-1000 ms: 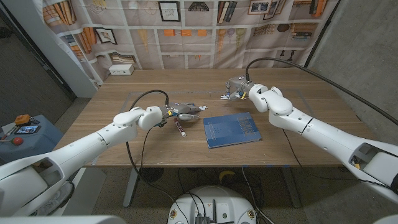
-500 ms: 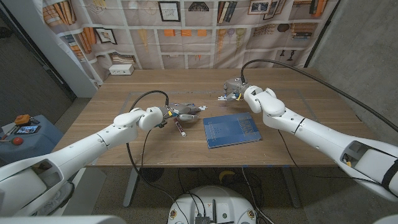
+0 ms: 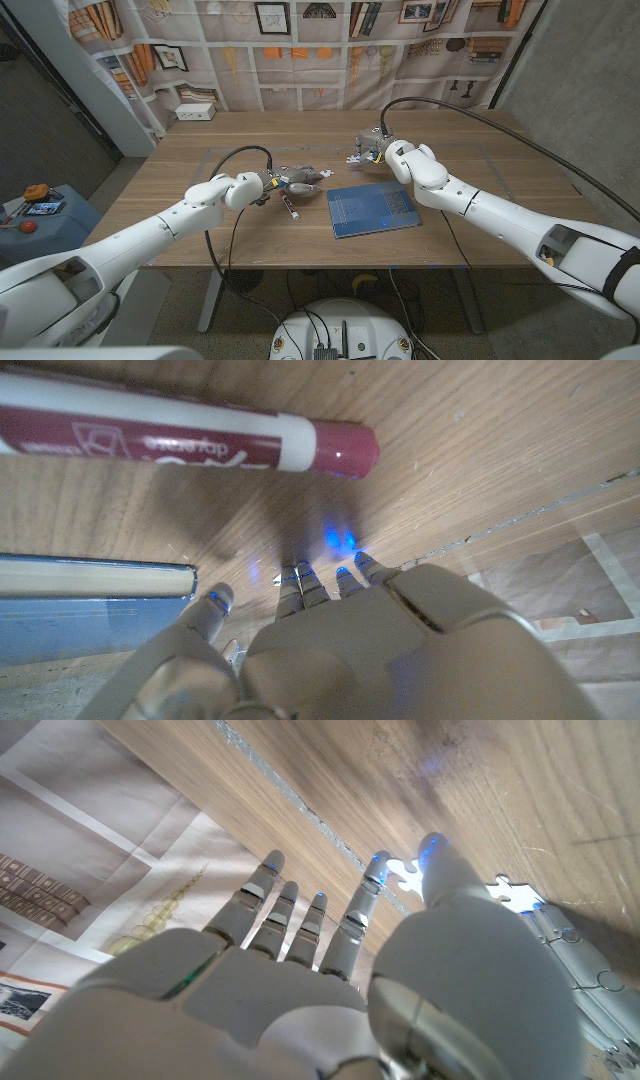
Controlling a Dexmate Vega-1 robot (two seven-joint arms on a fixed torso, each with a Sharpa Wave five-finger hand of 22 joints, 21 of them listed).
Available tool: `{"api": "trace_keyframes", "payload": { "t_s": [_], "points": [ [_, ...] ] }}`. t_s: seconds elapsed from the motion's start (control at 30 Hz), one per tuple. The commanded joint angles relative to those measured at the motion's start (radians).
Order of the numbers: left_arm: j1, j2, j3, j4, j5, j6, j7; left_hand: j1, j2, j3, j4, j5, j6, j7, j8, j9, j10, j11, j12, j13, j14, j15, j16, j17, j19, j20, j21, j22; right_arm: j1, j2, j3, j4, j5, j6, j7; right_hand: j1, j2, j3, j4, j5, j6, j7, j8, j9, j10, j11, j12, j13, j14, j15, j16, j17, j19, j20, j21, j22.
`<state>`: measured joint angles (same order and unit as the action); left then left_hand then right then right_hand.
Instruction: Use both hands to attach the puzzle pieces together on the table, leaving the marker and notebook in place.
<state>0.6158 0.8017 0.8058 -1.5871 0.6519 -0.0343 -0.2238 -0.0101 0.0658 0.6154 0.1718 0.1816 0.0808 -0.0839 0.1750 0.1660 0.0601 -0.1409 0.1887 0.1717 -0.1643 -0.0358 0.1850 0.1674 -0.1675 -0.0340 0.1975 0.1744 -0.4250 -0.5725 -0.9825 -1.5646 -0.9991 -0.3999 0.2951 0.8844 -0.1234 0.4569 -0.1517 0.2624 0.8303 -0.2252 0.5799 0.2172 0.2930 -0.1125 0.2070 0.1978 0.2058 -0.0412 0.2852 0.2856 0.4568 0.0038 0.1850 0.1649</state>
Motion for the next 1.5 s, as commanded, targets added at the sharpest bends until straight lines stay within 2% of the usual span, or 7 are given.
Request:
{"api": "trace_keyframes", "payload": {
  "t_s": [0.03, 1.07, 1.5],
  "points": [
    [0.004, -0.005, 0.004, -0.002, -0.008, 0.017, 0.000, 0.014, 0.093, 0.005, -0.009, 0.007, -0.001, -0.001, 0.004, 0.004, 0.007, -0.001, 0.003, 0.000, -0.075, -0.048, -0.001, 0.002, -0.160, -0.040, 0.006, 0.003, 0.019, 0.031, -0.033, 0.028, -0.008, -0.026, 0.007, 0.001, 0.006, -0.004, 0.000, -0.001, 0.008, 0.002, -0.005, 0.002, 0.005, 0.001, 0.000, 0.002, 0.006, -0.005, 0.003, 0.005, 0.000, 0.003, 0.003, 0.003],
    [-0.020, -0.013, 0.018, 0.027, -0.023, 0.005, -0.014, 0.021, 0.096, 0.014, -0.019, 0.008, -0.004, 0.000, 0.003, 0.004, 0.010, -0.001, 0.002, 0.000, -0.065, -0.051, -0.004, 0.000, -0.149, -0.040, 0.008, 0.003, 0.057, 0.101, -0.107, 0.120, 0.001, -0.042, -0.040, -0.001, 0.011, -0.006, 0.000, -0.004, 0.007, 0.002, -0.012, 0.000, 0.011, 0.009, 0.000, 0.002, 0.015, -0.004, 0.007, 0.009, 0.000, 0.007, 0.003, 0.003],
    [-0.027, -0.017, 0.023, 0.037, -0.023, 0.000, -0.014, 0.022, 0.096, 0.017, -0.022, 0.008, -0.002, -0.001, 0.004, 0.004, 0.012, -0.002, 0.002, 0.000, -0.064, -0.051, -0.005, 0.000, -0.147, -0.041, 0.008, 0.003, 0.076, 0.114, -0.137, 0.151, 0.002, -0.033, -0.055, -0.001, 0.012, -0.007, -0.001, -0.005, 0.006, 0.002, -0.014, -0.001, 0.014, 0.009, 0.000, 0.002, 0.019, -0.007, 0.008, 0.011, 0.001, 0.008, 0.004, 0.003]
  ]
}}
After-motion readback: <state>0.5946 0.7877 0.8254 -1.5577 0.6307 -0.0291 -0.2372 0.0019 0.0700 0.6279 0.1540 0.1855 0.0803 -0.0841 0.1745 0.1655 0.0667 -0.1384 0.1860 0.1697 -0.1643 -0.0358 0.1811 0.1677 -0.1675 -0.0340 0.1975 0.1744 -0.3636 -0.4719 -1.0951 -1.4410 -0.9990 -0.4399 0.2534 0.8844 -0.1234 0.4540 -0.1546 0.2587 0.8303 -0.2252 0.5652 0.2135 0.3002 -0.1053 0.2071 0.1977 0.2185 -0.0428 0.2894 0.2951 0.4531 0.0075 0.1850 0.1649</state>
